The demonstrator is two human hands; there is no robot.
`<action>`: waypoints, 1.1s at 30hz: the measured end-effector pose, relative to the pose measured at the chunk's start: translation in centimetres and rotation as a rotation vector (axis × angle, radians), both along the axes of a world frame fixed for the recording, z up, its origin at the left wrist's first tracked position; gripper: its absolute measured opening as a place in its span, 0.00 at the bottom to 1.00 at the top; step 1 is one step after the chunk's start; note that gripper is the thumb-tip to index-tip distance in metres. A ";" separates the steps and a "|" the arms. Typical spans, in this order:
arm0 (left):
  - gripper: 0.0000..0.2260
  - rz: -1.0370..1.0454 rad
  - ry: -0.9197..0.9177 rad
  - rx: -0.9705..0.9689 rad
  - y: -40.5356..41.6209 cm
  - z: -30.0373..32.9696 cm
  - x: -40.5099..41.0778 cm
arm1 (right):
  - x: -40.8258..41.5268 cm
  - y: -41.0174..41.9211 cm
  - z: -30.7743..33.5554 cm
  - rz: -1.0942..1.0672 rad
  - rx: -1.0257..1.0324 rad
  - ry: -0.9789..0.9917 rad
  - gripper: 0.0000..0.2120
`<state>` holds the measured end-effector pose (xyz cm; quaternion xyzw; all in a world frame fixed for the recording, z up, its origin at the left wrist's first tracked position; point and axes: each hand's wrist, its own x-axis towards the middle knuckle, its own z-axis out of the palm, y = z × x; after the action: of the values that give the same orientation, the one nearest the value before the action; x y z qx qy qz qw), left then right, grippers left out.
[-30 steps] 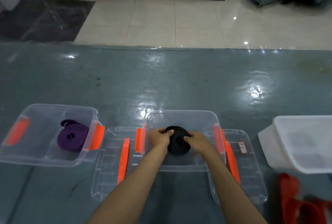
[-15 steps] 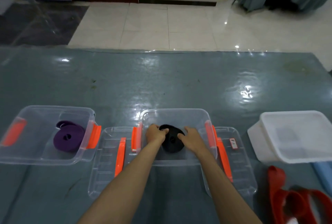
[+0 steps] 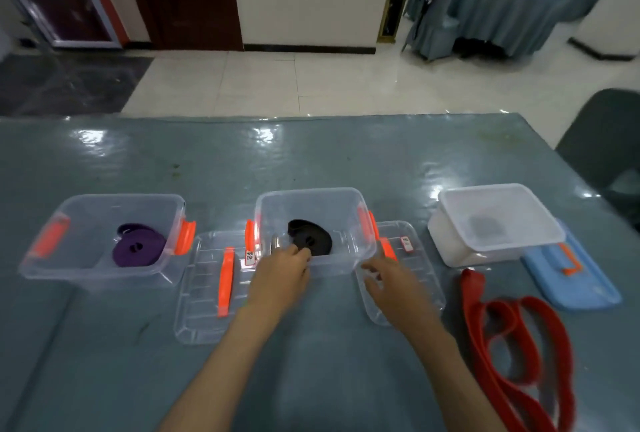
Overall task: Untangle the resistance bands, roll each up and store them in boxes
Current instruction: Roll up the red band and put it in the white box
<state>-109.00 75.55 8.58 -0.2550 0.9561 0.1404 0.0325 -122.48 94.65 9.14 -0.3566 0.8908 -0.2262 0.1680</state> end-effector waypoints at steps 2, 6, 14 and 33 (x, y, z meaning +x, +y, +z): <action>0.14 -0.021 -0.058 -0.066 2.6 0.1 1.5 | 1.3 2.9 0.0 -0.004 0.047 0.041 0.12; 0.14 -0.060 -0.120 -0.098 7.6 -0.9 3.0 | 3.1 8.4 -0.5 -0.077 0.138 0.090 0.13; 0.14 -0.238 -0.175 -0.076 16.2 -2.5 0.2 | 2.5 17.8 -1.5 -0.192 0.236 0.078 0.14; 0.15 -0.144 -0.387 -0.141 31.2 -9.6 -21.3 | -15.1 32.4 -7.6 -0.071 0.357 -0.006 0.11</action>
<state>-130.34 106.73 -1.00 -0.2100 0.9553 0.0189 0.2074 -137.55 127.04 1.58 -0.2886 0.9284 -0.0712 0.2231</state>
